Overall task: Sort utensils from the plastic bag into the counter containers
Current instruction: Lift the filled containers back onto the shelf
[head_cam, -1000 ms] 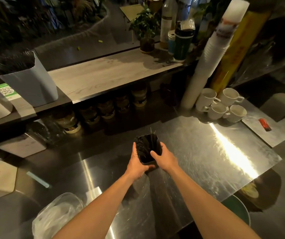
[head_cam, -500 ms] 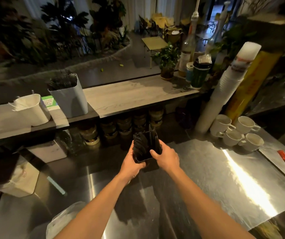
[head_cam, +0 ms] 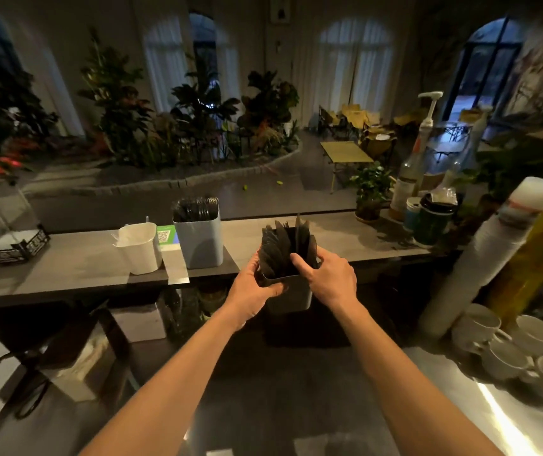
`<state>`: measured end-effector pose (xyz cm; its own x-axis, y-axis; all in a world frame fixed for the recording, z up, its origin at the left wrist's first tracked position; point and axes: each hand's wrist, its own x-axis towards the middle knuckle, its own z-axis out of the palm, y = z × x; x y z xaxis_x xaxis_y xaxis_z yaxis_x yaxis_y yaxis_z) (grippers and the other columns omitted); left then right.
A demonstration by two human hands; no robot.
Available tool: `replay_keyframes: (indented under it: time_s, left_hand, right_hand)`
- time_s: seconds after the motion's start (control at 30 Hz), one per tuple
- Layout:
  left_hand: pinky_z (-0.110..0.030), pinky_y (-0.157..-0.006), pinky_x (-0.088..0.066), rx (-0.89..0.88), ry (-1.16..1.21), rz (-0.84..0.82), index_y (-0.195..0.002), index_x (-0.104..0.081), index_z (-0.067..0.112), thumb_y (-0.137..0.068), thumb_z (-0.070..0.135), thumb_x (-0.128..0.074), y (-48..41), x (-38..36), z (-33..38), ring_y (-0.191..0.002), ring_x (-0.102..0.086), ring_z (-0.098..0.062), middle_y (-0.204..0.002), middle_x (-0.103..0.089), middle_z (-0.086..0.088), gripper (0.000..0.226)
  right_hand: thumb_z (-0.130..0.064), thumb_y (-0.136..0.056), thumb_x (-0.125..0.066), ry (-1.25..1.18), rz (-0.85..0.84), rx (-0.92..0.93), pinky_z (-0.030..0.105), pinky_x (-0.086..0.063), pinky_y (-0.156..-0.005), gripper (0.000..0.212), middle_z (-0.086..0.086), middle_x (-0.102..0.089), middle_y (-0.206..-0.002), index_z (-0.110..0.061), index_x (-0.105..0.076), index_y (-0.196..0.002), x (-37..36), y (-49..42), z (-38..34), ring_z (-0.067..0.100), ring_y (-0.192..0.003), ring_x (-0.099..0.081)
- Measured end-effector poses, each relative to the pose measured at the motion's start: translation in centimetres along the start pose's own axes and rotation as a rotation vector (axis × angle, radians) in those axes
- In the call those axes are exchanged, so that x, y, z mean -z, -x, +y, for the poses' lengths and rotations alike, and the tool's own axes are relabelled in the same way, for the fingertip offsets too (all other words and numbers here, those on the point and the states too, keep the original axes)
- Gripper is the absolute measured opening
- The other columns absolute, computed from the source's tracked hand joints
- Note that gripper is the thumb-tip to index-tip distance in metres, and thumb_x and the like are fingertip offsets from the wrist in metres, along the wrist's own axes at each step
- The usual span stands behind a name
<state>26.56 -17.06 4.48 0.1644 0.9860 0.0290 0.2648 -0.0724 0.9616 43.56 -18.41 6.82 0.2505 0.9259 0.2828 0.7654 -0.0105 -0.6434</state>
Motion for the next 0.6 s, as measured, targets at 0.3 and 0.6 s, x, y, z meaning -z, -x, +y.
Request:
replay_keyframes:
  time_s: [0.3, 0.6]
  left_hand:
    - [-0.032, -0.107, -0.042, -0.033, 0.016, 0.031, -0.153, -0.037, 0.028, -0.086, 0.011, -0.078, -6.2, 2.8, 2.5, -0.14, -0.042, -0.014, -0.145, -0.055, 0.006, 0.08]
    - [-0.047, -0.116, -0.034, 0.02, -0.003, 0.101, -0.156, -0.032, 0.03, -0.088, 0.014, -0.076, -12.6, 3.0, 0.7, -0.145, -0.037, -0.019, -0.153, -0.047, 0.005, 0.082]
  right_hand:
    - [-0.065, -0.095, -0.046, 0.067, -0.029, 0.053, 0.028, -0.045, -0.071, 0.045, -0.003, -0.072, -0.1, -0.028, -0.067, -0.11, -1.3, -7.3, -3.0, 0.019, -0.094, -0.067]
    - [-0.064, -0.098, -0.042, 0.113, -0.096, 0.05, 0.027, -0.043, -0.067, 0.045, -0.008, -0.06, -0.087, -0.024, -0.062, -0.105, -5.2, -13.8, -2.8, 0.012, -0.079, -0.055]
